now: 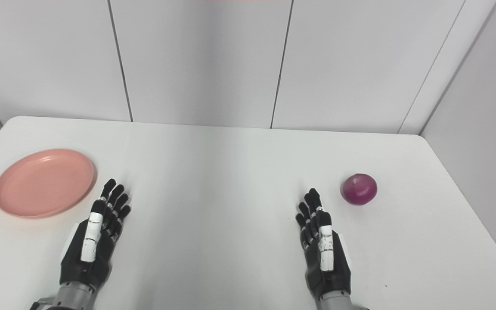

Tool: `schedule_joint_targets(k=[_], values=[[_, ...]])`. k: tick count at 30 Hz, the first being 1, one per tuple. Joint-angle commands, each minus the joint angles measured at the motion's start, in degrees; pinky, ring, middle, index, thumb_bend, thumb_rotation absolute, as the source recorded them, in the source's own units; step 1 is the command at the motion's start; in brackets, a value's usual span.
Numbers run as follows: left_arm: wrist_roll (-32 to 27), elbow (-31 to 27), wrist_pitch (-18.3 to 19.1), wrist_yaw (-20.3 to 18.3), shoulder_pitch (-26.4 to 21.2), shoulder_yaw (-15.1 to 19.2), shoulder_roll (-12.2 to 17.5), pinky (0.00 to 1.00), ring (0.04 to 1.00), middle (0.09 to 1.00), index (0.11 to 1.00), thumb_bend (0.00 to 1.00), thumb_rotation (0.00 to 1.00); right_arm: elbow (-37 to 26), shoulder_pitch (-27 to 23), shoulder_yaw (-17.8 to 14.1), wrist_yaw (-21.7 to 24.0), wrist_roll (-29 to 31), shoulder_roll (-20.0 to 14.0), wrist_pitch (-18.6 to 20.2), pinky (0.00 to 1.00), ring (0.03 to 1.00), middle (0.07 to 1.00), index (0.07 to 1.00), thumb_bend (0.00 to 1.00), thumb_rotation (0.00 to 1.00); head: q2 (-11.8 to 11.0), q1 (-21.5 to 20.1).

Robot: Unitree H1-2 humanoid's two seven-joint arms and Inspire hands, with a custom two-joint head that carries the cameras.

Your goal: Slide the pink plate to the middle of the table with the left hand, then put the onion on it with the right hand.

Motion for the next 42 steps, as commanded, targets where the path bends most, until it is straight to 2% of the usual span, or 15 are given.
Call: schedule_joint_targets(k=[1, 19, 42], values=[[-0.5, 0.9, 0.0, 0.6, 5.1, 0.0, -1.9, 1.0, 1.0, 0.997, 0.994, 0.7, 0.85, 4.9, 3.3, -1.1, -0.1, 0.1, -0.6, 2.6, 1.0, 1.0, 1.0, 0.994, 0.87, 0.9, 0.1, 0.1], [-0.3, 1.0, -0.3, 0.9, 4.9, 0.2, -1.9, 1.0, 1.0, 0.996, 0.994, 0.7, 0.84, 5.1, 3.6, -2.3, -0.7, -0.3, 1.0, 1.3, 1.0, 1.0, 0.995, 0.969, 0.86, 0.89, 0.0, 0.1], [-0.2, 1.7, -1.0, 1.1, 4.8, -0.1, -2.4, 1.0, 1.0, 0.994, 0.995, 0.71, 0.83, 6.0, 3.4, -2.2, 0.6, -0.4, 0.1, 1.1, 1.0, 1.0, 0.997, 0.958, 0.88, 0.89, -0.6, 1.0]])
